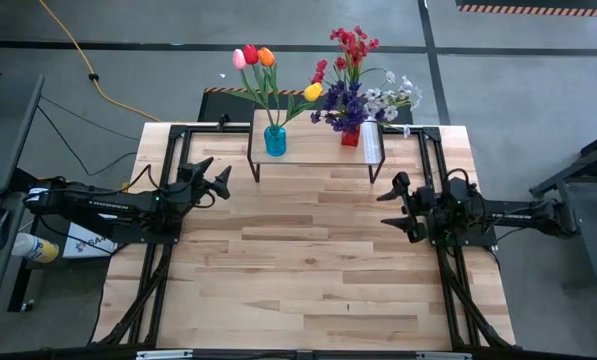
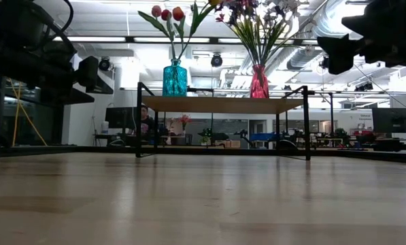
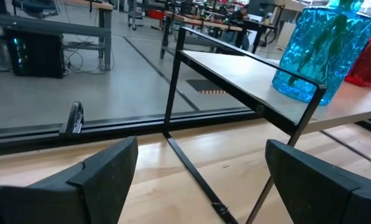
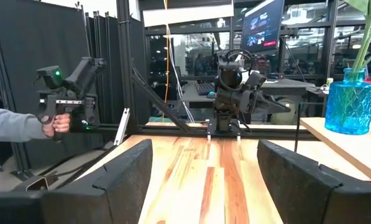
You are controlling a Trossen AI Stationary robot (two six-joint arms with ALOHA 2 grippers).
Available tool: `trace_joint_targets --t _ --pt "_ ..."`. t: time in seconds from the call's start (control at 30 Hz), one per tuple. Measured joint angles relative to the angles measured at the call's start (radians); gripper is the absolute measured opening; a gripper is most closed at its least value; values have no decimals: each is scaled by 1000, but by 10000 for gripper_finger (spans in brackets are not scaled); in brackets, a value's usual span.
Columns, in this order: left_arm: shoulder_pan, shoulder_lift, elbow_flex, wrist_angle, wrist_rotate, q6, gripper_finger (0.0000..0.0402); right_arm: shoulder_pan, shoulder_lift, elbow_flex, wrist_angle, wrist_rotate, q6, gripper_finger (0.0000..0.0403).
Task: Pick and place flowers into a vace then onto a shelf
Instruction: Return to Home Position
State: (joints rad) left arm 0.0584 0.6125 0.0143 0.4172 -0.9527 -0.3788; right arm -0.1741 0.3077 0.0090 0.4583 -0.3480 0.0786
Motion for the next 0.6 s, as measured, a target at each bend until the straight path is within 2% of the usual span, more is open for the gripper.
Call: trace_joint_targets --t 0.6 --pt "0 0 -3 -4 29 6 386 0 0 0 -6 -2 26 280"
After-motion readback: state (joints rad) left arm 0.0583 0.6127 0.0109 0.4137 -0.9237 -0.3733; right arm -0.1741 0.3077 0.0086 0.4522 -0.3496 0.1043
